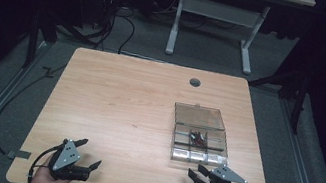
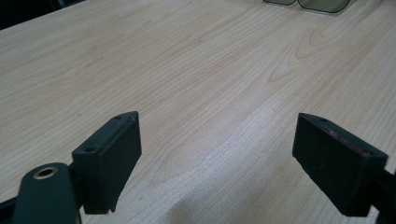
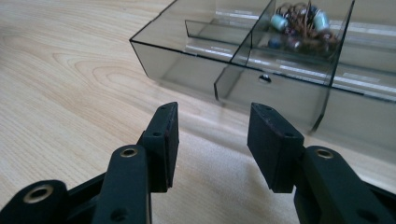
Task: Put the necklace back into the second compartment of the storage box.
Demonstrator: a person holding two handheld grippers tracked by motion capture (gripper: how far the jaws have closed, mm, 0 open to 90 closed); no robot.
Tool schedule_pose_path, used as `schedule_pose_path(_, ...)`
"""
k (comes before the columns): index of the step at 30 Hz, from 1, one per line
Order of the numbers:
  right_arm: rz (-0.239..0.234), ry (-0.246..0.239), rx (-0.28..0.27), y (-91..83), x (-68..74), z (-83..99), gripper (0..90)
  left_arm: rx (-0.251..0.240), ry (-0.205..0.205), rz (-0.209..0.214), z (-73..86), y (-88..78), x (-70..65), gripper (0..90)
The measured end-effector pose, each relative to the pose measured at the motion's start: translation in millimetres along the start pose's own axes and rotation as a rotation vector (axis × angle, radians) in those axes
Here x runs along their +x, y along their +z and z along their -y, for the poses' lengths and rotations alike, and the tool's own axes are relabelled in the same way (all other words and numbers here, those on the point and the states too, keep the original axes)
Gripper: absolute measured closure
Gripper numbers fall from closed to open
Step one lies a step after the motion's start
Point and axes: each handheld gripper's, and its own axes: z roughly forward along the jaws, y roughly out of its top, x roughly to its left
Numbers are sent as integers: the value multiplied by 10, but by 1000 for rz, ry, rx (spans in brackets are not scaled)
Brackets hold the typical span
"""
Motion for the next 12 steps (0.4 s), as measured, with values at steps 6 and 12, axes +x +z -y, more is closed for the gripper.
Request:
schedule_pose_path(6,19,-14,-17,-4,26,3,541,1,-2,-4,0,-1,2,160)
schedule_pose_path(12,23,-6,-22,-8,10,4,541,0,-2,0,0,-1,4,160)
